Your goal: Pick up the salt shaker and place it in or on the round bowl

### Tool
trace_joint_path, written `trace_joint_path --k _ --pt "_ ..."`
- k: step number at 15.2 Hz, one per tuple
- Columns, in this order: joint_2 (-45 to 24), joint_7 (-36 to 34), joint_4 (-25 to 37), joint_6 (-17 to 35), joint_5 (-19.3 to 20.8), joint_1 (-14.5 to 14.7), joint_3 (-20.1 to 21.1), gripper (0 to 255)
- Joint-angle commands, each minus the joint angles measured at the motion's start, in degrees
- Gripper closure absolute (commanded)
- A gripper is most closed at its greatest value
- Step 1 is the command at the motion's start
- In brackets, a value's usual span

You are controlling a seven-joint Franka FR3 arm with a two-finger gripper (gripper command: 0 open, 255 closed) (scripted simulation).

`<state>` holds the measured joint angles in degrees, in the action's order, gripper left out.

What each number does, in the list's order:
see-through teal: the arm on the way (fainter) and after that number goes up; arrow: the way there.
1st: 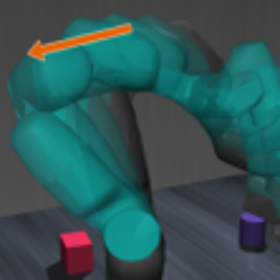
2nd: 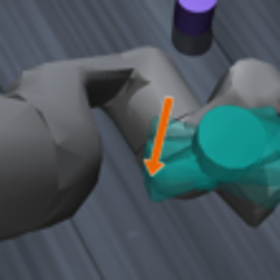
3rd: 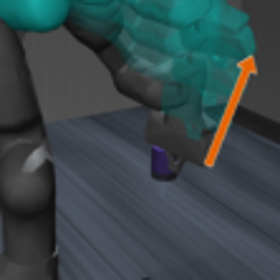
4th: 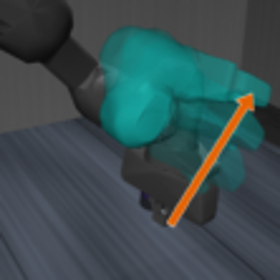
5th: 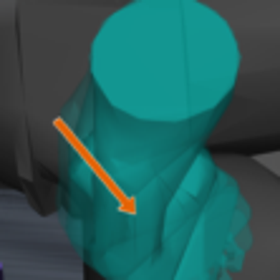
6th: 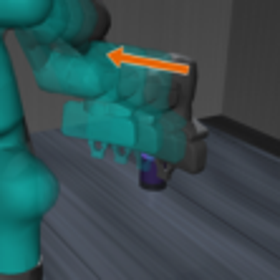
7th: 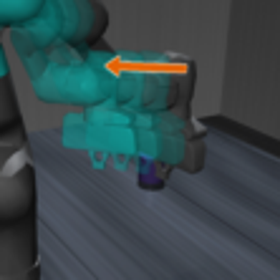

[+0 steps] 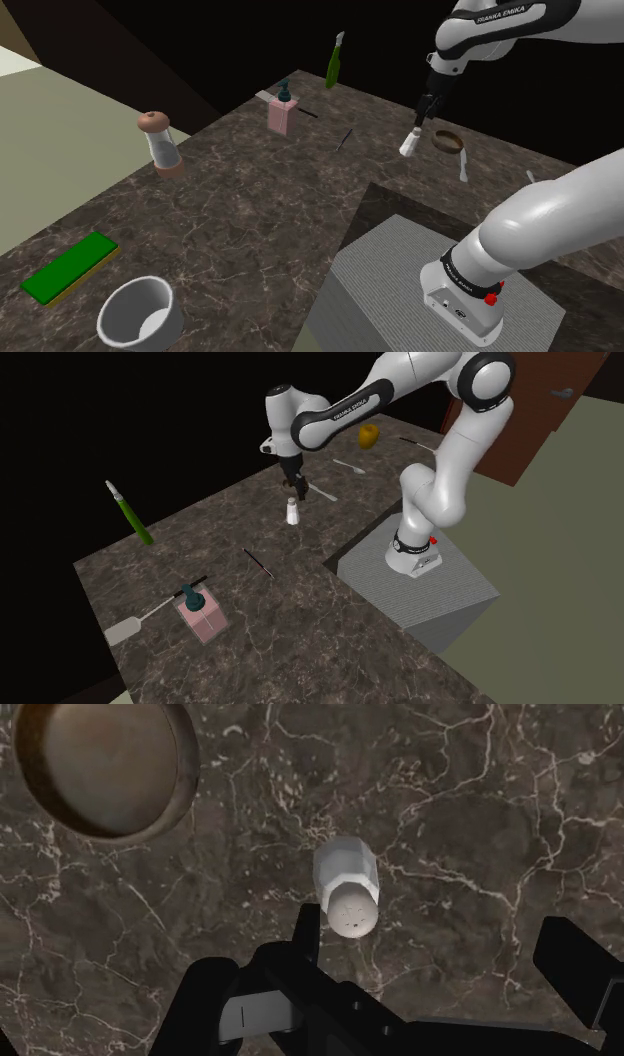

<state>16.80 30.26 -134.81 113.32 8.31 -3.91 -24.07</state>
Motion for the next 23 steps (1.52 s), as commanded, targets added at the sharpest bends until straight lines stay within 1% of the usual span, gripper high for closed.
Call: trace_joint_path --k 1,2,10,17,18,23 --pt "-4.2 2.7 2.2 2.3 -1.3 0.0 -1.8 0" --pt "-6.0 3.8 3.1 3.3 -2.0 0.0 -2.5 0" --pt "-8.4 4.5 -0.8 9.4 -2.7 -0.1 -3.0 0" --pt "-8.4 4.5 -0.8 9.4 -2.7 -0.1 -3.0 0" --pt "-8.4 4.5 -0.8 9.4 -2.7 -0.1 -3.0 255" --pt "-8.4 4.5 -0.8 9.4 -2.7 -0.1 -3.0 255"
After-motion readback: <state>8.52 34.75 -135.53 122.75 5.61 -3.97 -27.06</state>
